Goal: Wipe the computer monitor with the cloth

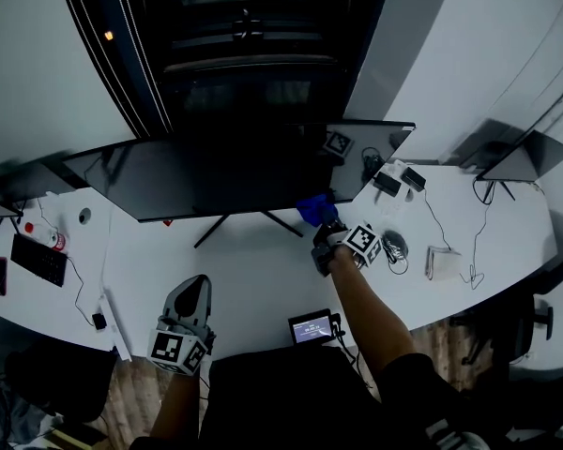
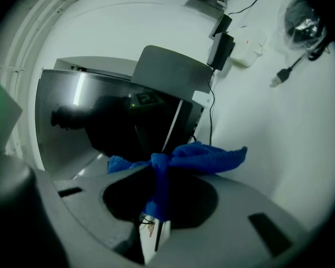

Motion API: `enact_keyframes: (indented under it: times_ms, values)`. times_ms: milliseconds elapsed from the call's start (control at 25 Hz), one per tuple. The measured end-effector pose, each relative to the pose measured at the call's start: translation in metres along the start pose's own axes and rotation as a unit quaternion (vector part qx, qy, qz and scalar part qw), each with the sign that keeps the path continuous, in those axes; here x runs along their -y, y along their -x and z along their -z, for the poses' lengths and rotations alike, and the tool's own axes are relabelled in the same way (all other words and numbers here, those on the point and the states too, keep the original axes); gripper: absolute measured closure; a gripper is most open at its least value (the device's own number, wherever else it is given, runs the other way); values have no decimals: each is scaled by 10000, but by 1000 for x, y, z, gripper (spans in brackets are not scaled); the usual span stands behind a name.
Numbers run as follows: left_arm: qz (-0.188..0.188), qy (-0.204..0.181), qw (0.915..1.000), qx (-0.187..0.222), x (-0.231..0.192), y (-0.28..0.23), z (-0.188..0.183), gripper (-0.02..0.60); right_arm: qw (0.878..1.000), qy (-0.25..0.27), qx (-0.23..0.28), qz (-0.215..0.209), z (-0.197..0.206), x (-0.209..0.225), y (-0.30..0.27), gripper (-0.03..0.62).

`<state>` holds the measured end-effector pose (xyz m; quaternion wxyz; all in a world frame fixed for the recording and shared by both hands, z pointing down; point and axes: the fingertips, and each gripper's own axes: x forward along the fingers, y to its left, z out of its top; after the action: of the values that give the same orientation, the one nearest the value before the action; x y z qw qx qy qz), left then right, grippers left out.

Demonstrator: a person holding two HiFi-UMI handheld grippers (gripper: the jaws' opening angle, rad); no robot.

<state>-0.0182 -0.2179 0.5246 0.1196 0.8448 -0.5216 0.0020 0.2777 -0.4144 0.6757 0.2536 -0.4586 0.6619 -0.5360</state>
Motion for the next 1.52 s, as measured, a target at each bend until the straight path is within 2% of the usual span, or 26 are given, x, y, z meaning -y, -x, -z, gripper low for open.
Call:
enact_keyframes:
  times_ms: [600, 1080, 1520]
  values:
    - [-430, 76, 9990, 110, -20, 41, 1, 588, 9981, 208, -534, -218, 62, -25, -31, 513]
    - [-1039, 76, 9944, 172, -34, 79, 4, 588, 9941, 329, -952, -405, 102, -38, -49, 513]
    - [-1259, 148, 9919, 128, -46, 93, 9, 588, 9884, 453, -1359, -509, 139, -49, -67, 514]
